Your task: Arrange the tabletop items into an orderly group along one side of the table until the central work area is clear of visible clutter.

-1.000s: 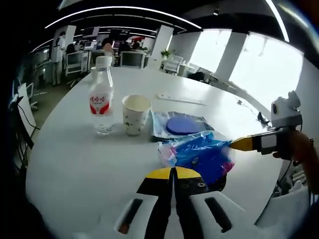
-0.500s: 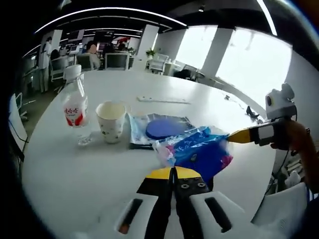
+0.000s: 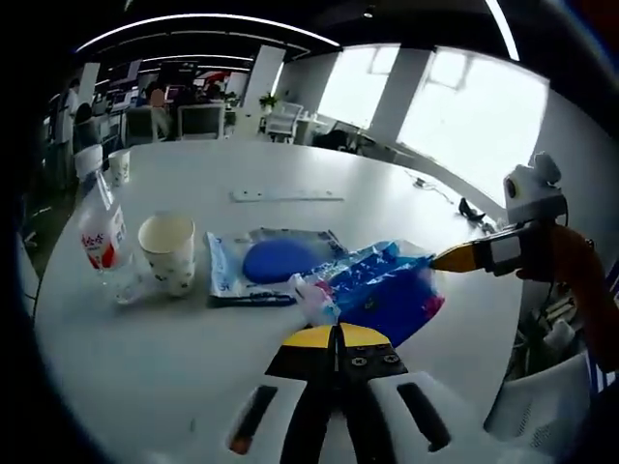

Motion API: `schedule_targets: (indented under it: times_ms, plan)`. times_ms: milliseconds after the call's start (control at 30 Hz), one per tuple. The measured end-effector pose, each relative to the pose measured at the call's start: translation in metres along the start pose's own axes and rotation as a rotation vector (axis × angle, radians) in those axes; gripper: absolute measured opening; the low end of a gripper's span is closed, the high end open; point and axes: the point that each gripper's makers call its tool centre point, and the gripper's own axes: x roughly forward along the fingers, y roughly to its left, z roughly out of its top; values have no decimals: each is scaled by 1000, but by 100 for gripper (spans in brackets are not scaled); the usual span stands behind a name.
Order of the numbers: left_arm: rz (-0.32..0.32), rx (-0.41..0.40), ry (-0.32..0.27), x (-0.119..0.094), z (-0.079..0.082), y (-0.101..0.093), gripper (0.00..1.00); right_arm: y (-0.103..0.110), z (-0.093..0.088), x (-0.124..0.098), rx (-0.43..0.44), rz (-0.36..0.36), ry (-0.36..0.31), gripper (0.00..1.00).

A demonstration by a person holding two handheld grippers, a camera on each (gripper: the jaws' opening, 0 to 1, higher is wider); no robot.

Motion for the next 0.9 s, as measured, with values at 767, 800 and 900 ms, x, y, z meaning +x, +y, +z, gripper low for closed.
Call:
schedule_targets:
  times_ms: [767,800,900]
  plan:
    - [-77,21,5,41,19,-35,0,-50,17,-22,31,-77,-34,0]
    - [-81,22,5,42,20,-36,0,-52,18,-23,32,-80,-34,0]
    - [-91,21,2,47,22,-40,0,-57,20,-25,34,-88,-38,0]
